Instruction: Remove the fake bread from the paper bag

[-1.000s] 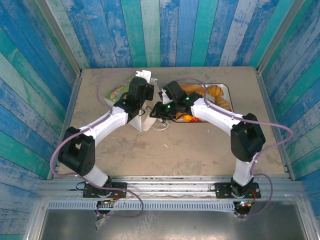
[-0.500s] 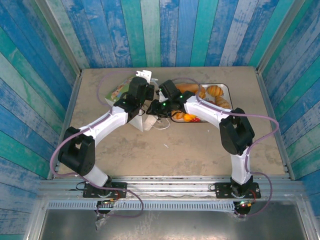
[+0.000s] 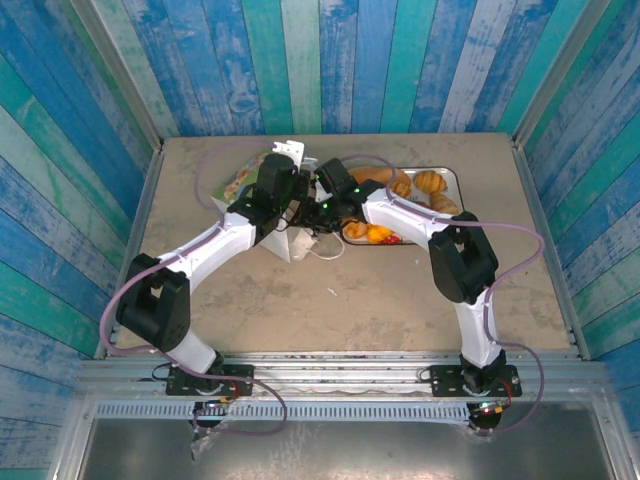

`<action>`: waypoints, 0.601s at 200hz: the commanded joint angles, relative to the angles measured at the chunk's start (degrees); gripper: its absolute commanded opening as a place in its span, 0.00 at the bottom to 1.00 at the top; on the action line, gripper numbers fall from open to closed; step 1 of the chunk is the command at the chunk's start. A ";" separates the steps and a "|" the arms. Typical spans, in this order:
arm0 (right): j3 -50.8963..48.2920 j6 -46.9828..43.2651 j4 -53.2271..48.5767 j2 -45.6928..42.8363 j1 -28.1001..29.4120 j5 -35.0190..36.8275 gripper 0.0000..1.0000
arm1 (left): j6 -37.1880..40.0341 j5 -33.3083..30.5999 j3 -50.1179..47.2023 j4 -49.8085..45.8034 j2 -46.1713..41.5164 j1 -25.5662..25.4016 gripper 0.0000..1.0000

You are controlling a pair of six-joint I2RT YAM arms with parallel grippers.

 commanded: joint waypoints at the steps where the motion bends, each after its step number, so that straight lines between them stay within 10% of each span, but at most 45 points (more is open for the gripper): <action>1: 2.31 -0.10 0.87 0.74 -0.28 0.21 0.49 | -0.41 1.41 1.49 1.32 -1.47 -0.08 0.00; 62: 3.13 0.98 1.87 2.77 -0.68 1.01 0.50 | -0.15 1.32 1.15 1.02 -2.43 -0.08 0.00; 120: 1.94 0.15 2.30 1.50 -0.76 1.41 0.22 | -0.03 -1.36 0.79 0.66 -2.20 -0.08 0.00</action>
